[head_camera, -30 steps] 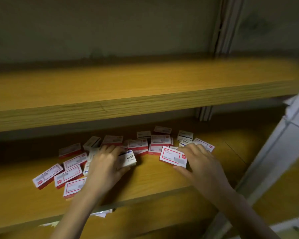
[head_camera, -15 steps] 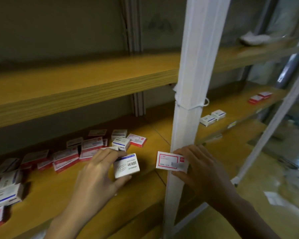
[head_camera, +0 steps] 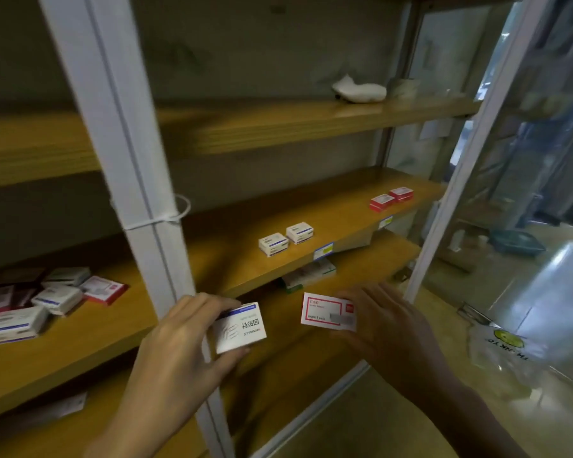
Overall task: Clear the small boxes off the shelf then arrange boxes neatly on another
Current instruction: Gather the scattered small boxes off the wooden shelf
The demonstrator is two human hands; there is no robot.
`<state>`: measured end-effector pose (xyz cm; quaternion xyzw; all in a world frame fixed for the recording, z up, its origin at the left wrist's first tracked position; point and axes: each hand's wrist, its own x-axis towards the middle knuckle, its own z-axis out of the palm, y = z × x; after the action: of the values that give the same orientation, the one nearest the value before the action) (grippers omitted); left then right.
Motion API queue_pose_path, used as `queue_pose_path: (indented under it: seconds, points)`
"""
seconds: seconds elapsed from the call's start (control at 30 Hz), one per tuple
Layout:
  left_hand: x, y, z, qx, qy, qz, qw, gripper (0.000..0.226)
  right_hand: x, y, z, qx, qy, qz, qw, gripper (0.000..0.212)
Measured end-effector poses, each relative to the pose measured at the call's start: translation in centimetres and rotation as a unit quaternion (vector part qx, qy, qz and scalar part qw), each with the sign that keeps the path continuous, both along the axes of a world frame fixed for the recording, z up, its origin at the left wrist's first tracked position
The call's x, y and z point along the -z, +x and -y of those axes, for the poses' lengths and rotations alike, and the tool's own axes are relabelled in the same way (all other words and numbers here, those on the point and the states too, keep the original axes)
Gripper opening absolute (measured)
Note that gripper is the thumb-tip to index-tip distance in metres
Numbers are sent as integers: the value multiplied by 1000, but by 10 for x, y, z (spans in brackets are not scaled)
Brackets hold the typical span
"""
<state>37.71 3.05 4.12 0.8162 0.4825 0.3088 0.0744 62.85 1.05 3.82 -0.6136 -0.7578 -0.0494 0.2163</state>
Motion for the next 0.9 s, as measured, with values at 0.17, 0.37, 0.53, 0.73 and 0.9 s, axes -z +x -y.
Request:
queue_pose_path:
  seconds: [0.17,0.37,0.53,0.73,0.9]
  points:
    - [6,61,-26,7,-7,-20,1000,53,-3,56,-6,6,20,-10,1000,45]
    - [16,107,-73,-7,-3,-38,999,52,5,112,-38,18,29,9,999,50]
    - [26,133,-128,-63,-4,-39,997,57,16,151,-98,19,14,36,999,52]
    - [26,143,-191,-142,-16,-41,989,53,16,178,-188,-51,-41,25,998,48]
    - [31,139,-224,-192,-63,-49,978,50,16,179,-238,-112,-28,16,993,48]
